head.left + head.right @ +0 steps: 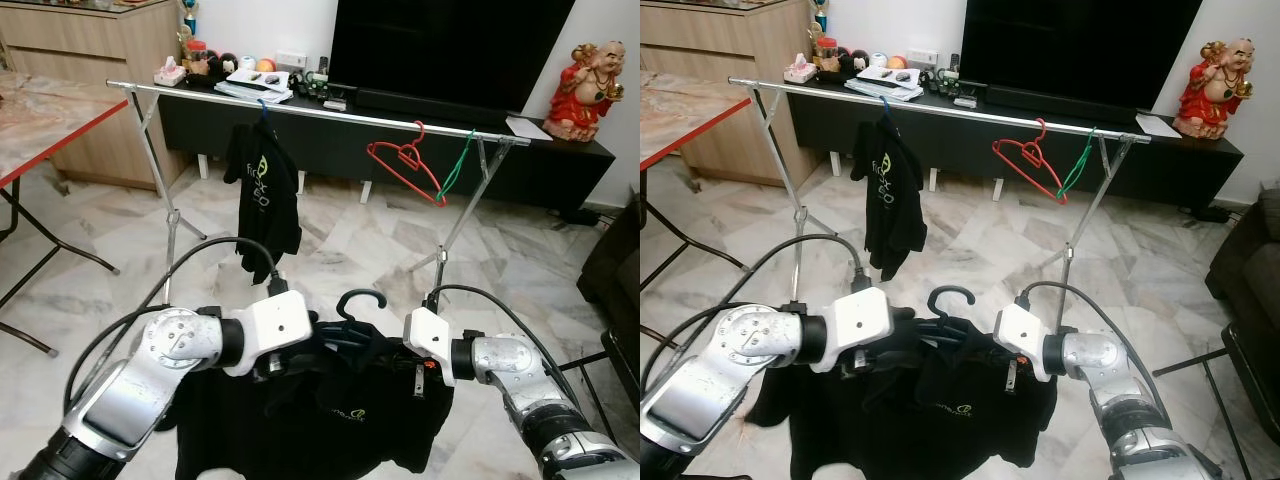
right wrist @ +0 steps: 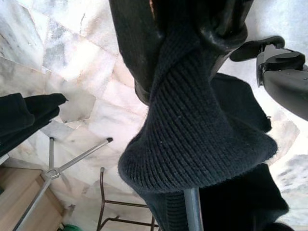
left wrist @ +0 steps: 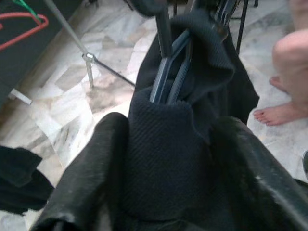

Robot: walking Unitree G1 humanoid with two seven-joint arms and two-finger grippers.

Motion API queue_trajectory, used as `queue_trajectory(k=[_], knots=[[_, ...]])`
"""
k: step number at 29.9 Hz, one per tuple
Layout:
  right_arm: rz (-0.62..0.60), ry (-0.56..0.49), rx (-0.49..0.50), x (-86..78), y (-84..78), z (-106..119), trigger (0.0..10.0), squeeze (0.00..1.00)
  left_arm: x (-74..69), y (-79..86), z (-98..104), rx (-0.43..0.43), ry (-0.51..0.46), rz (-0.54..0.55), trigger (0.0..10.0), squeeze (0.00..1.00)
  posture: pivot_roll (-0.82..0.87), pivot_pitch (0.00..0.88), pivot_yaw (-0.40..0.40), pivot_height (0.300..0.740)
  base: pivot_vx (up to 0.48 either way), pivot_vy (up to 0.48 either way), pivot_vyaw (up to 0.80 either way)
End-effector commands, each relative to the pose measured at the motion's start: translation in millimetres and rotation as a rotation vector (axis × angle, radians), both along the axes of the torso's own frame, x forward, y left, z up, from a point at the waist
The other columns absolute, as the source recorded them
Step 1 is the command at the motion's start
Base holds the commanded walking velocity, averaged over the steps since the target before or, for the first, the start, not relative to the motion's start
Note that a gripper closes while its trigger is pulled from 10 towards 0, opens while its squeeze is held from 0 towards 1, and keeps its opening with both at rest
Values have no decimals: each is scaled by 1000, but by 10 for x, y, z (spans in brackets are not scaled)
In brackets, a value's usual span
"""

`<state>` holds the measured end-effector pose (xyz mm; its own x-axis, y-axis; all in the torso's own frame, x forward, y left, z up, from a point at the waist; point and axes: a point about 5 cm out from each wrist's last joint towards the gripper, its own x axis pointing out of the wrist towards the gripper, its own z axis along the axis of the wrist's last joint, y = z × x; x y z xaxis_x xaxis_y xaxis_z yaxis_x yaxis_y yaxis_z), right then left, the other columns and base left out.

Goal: Hang hanger

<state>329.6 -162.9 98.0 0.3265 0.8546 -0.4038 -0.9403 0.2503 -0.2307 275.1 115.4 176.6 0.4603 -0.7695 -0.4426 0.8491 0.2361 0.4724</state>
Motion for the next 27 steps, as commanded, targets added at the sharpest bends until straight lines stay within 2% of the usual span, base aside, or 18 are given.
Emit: queue_trajectory(k=[1, 4, 5, 8, 10, 11, 13, 15, 17, 19, 23, 27], knots=[[-17, -36, 13, 60, -15, 99, 0, 0, 11, -17, -63, 34, -15, 10, 10000, 1000, 159, 0, -136, 740, 0, 0, 0], [-18, -37, 9, 61, -21, 101, 0, 0, 66, -19, -87, 50, -53, 50, 10000, 1000, 157, 0, -135, 740, 0, 0, 0], [-18, -36, 8, 60, -26, 101, 0, 0, 74, -25, -88, 39, -58, 59, 10000, 0, 156, 0, -135, 740, 0, 0, 0], [-18, -34, 4, 55, -43, 97, 0, 0, 96, -19, -94, 27, -71, 88, 10000, 0, 156, 0, -134, 740, 0, 0, 0], [-16, -31, 1, 51, -52, 93, 0, 0, 137, 44, -120, 62, -91, 128, 10000, 0, 157, 0, -134, 740, 0, 0, 0], [-14, -28, -4, 47, -56, 88, 0, 0, 174, 121, -156, 111, -108, 166, 10000, 0, 158, 0, -135, 740, 0, 0, 0], [-14, -28, -4, 47, -56, 88, 0, 0, 174, 121, -156, 111, -108, 166, 10000, 0, 158, 0, -135, 740, 0, 0, 0], [-8, -23, -11, 41, -60, 80, 0, 0, 247, 265, -189, 176, -151, 241, 10000, 0, 158, 0, -135, 740, 0, 0, 0], [-5, -22, -17, 38, -61, 74, 0, 0, 282, 328, -174, 176, -169, 283, 10000, 0, 158, 0, -135, 740, 0, 0, 0], [-2, -21, -30, 31, -66, 62, 0, 0, 313, 411, -101, 142, -188, 328, 10000, 0, 162, 0, -138, 740, 0, 0, 0], [1, -18, -60, 19, -78, 32, 0, 0, 251, 502, -47, 121, -157, 290, 10000, 0, 165, 0, -140, 740, 0, 0, 0], [9, -13, -86, 2, -92, 2, 0, 0, 218, 591, -55, 123, -133, 300, 10000, 0, 164, 0, -140, 740, 0, 0, 0]])
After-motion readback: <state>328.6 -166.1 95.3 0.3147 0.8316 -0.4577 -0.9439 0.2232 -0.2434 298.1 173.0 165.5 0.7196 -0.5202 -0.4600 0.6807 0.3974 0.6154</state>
